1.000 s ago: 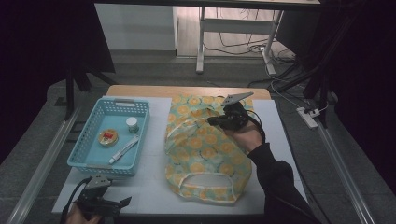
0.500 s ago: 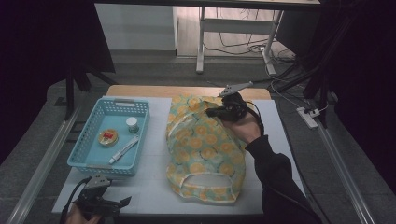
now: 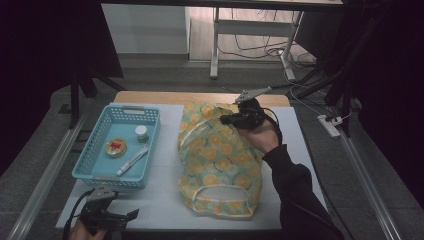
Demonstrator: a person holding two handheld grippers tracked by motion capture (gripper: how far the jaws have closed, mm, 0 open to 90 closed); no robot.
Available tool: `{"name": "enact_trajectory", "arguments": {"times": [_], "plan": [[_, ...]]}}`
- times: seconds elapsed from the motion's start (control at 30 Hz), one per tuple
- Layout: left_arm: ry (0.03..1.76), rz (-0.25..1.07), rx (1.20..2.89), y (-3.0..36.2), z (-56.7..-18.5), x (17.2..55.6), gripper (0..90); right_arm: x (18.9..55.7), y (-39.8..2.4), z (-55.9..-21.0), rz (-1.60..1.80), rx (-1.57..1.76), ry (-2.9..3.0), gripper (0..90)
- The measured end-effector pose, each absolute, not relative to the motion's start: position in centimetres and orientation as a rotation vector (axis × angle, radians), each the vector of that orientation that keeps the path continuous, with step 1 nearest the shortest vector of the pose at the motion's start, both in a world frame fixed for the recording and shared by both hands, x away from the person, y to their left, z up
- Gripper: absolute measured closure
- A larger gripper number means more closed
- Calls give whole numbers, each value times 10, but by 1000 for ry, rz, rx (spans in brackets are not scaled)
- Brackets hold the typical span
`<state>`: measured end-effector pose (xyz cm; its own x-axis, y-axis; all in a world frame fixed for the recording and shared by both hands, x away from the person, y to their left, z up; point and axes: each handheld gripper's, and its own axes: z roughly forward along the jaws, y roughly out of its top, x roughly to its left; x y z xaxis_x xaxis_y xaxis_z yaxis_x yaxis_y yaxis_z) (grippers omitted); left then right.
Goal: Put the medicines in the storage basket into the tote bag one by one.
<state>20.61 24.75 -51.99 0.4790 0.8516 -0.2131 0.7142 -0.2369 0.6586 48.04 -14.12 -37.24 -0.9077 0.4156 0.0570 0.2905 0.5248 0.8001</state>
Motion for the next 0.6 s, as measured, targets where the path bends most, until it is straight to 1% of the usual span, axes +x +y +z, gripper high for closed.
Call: {"name": "enact_trajectory", "arguments": {"times": [0.33,0.6], "plan": [[1274,216,1991,250,-519,206,0,480,-140,-372,1335,601,2615,900],[1243,222,1976,255,-515,206,0,480,-141,-373,1338,601,2612,900]]}}
